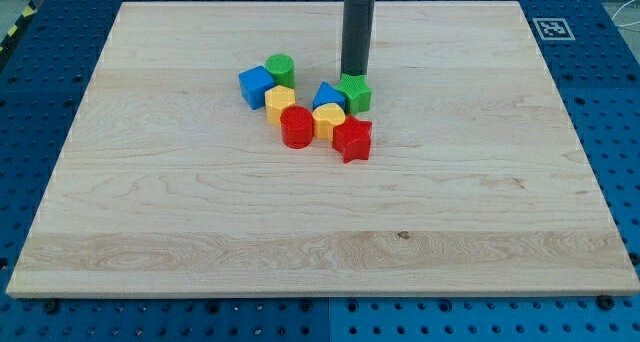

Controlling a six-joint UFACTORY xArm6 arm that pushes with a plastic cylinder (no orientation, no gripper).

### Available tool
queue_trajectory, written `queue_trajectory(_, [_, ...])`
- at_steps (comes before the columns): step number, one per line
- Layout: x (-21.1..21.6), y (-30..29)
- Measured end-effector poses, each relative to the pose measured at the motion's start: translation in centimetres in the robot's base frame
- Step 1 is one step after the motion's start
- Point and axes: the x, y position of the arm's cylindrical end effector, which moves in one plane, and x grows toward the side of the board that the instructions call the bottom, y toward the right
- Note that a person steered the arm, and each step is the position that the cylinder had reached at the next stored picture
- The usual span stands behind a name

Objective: Nudge the green circle down

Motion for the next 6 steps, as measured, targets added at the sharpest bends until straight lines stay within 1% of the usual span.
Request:
queue_trajectory(2, [2.3, 0.0])
queue_trajectory(3, [-2.3, 0.1])
queue_trajectory(4, [-5.0, -3.6])
queue_trajectory(6, [-3.3, -12.7])
